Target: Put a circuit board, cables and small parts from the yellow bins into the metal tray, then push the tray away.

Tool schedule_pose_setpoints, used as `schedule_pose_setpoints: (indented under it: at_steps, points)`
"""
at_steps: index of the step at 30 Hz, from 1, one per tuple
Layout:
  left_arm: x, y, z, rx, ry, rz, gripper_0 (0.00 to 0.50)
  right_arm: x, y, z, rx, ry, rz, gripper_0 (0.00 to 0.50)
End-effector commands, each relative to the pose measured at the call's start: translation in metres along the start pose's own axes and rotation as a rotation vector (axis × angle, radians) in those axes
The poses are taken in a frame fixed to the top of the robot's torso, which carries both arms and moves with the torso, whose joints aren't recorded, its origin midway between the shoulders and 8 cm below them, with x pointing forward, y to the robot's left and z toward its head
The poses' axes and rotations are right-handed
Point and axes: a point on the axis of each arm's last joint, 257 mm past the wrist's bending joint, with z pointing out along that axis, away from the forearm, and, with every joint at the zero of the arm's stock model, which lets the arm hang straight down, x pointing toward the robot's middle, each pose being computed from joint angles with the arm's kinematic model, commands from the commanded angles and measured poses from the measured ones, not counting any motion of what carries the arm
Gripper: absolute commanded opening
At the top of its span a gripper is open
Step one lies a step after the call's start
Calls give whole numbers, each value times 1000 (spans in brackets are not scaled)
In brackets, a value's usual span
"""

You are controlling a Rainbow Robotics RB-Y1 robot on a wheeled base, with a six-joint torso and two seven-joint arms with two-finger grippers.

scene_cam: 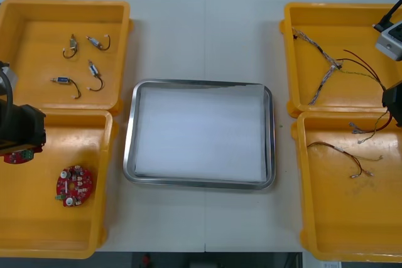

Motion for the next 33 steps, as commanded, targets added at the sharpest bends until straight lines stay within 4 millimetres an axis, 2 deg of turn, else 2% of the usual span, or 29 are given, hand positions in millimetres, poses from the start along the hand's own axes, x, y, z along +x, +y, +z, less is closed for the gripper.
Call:
schedule_pose_setpoints:
  at_steps: [1, 6, 15, 22, 27, 33]
  points:
    - [-23, -16, -25, 14, -51, 12, 0, -3, -11, -9, 39, 1, -39, 0]
    - [-23, -35, -22, 24, -44, -4, 0, -3, -11, -9, 39, 1, -39, 0]
    - [-25, -94, -6, 65, -31, -84, 0, -3, -11, -9, 39, 1, -39, 0]
    - [-21, -132, 7, 79, -21, -138, 0, -3, -11, -9, 39, 1, -39, 0]
    - [-17, -162, 18, 88, -16, -177, 0, -3, -11, -9, 39, 1, -39, 0]
    - [-6, -193, 46, 68, -8, -254, 0, -3, -11, -9, 39, 1, -39, 0]
